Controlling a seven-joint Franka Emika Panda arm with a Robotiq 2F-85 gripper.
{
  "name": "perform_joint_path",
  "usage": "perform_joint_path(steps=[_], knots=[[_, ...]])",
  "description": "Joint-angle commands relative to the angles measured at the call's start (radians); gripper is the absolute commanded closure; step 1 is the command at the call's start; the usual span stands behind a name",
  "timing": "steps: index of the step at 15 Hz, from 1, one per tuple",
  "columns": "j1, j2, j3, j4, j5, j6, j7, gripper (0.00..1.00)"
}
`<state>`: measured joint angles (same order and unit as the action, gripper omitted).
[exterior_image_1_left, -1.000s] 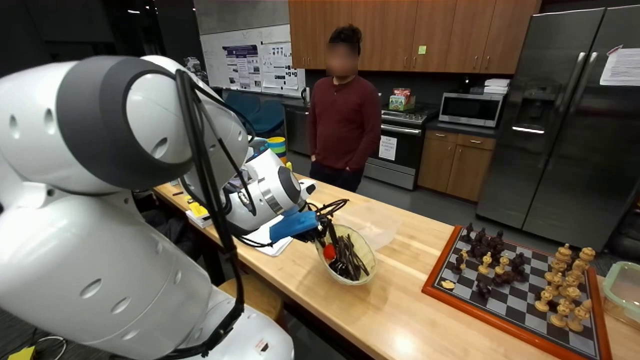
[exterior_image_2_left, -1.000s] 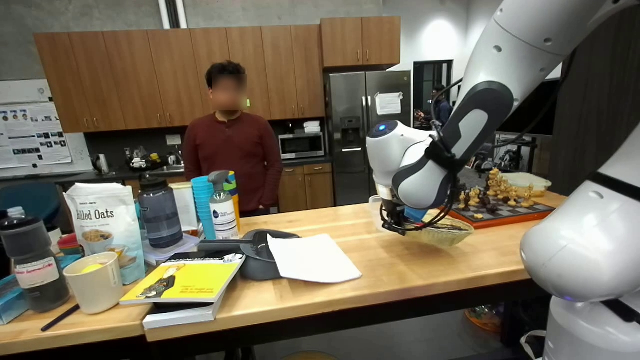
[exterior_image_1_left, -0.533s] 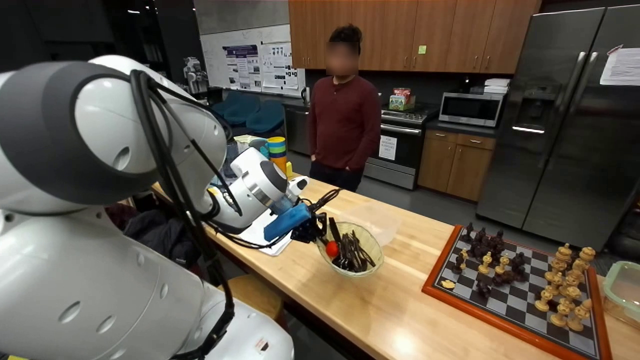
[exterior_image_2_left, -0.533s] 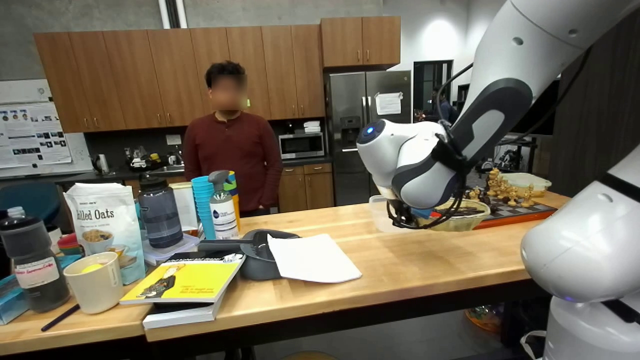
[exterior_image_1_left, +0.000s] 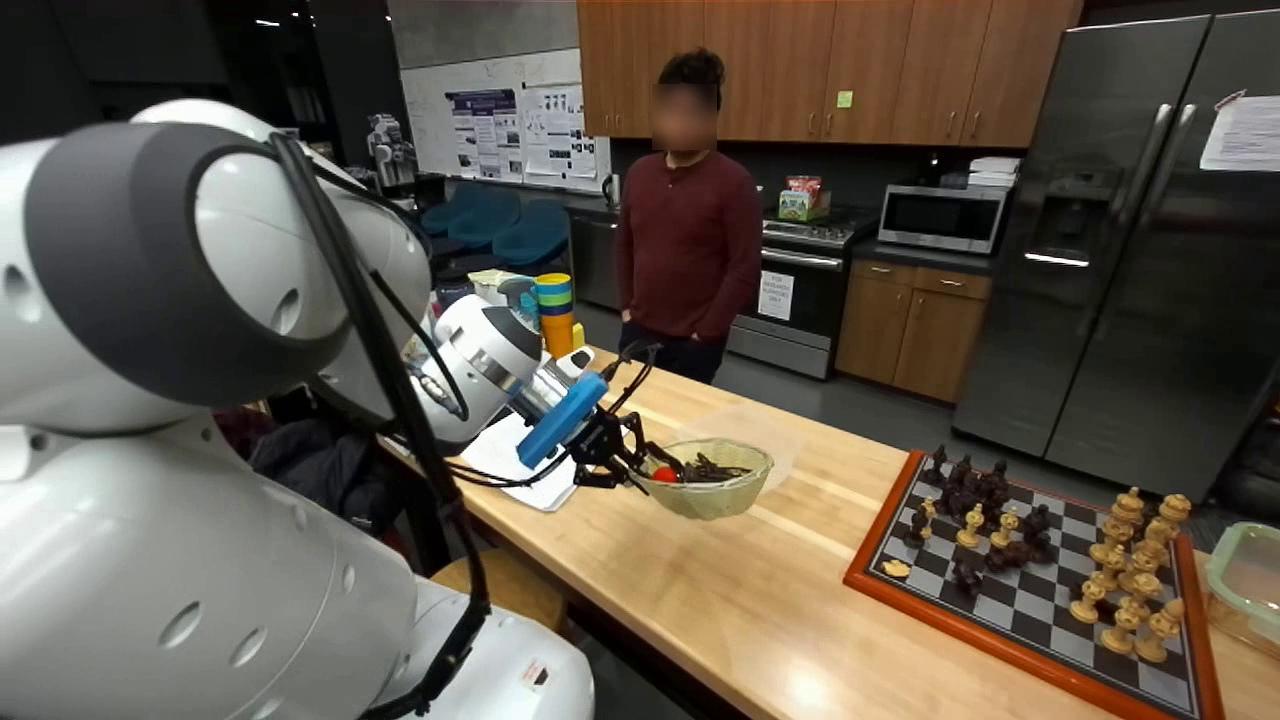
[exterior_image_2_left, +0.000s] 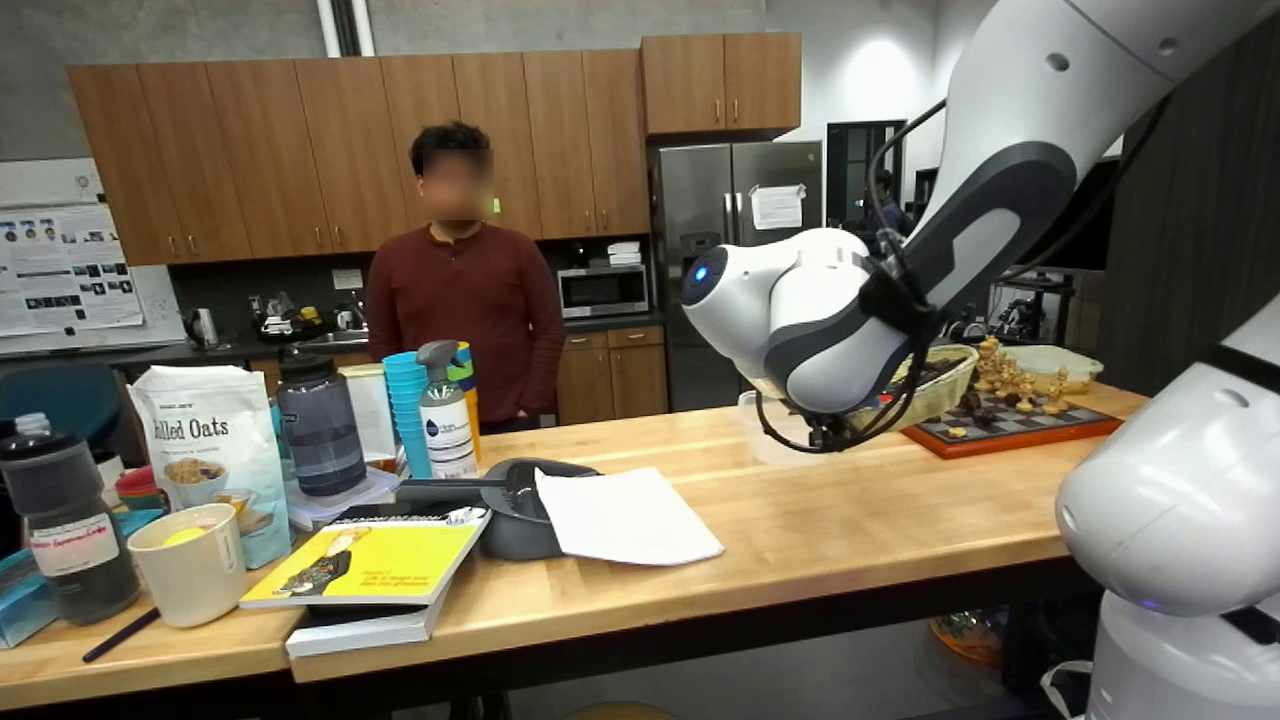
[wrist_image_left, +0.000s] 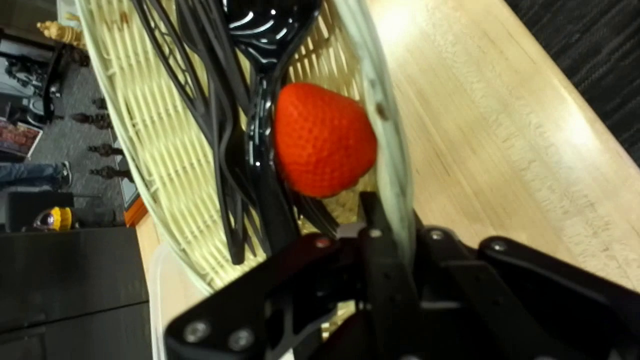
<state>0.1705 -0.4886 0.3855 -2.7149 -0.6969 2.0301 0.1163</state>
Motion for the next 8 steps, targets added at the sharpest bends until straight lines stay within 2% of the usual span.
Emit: perform_joint_path(steps=[1,4,8], knots=[[0.063,0.035,-0.050,0.061,-0.050,-0.034,-0.177,0.98],[0.097,0.060,-0.079,0.094,-0.065,-0.018,-0.327,0.98],[0.122,0.091,-0.100,0.130,-0.080,-0.012,-0.457,0.98]])
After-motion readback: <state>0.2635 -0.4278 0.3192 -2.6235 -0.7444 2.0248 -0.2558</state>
